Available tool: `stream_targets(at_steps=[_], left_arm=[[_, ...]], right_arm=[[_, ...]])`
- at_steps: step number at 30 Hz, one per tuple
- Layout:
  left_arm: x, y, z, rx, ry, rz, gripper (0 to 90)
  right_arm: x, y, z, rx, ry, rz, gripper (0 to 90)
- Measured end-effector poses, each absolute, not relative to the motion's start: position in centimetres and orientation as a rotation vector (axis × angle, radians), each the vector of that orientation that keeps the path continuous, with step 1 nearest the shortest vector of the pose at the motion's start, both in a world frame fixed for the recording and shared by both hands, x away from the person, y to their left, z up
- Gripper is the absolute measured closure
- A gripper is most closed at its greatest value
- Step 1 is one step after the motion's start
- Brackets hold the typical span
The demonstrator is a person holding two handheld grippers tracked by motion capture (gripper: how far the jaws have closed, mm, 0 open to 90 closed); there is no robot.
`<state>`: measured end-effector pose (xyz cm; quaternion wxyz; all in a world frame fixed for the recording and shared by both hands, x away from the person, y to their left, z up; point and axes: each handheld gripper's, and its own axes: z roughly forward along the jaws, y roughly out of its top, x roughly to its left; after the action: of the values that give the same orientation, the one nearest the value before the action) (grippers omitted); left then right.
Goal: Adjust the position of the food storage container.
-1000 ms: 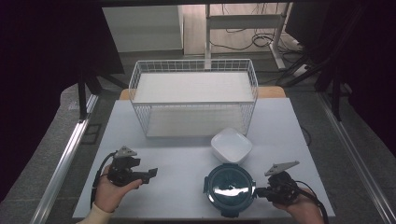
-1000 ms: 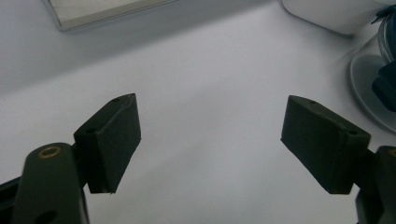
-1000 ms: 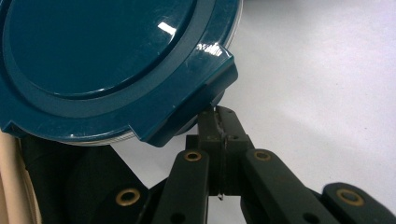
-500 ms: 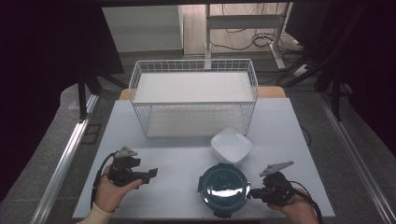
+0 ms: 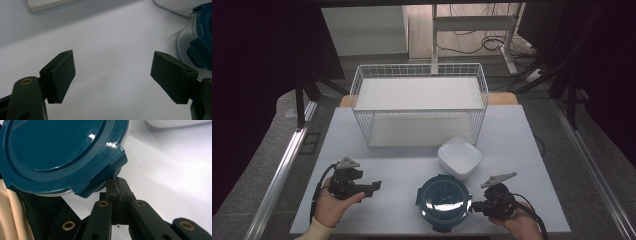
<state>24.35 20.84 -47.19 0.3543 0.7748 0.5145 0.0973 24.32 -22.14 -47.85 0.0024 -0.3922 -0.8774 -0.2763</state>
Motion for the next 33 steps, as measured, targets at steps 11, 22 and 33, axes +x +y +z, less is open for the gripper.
stream_targets(at_steps=[11, 22, 33], left_arm=[[24.3, 20.8, -47.1, 2.008, 1.324, 0.249, 19.9], [24.3, 20.9, -47.2, 2.003, 1.333, 0.247, 19.9], [24.2, 20.9, -47.0, 1.998, 1.329, 0.248, 19.9]], right_arm=[[24.0, -20.5, -47.8, -1.273, -2.754, -0.841, 89.4], [24.0, -18.3, -47.8, -1.276, -2.772, -0.831, 89.4], [24.6, -16.3, -48.0, -1.253, -2.792, -0.840, 89.4]])
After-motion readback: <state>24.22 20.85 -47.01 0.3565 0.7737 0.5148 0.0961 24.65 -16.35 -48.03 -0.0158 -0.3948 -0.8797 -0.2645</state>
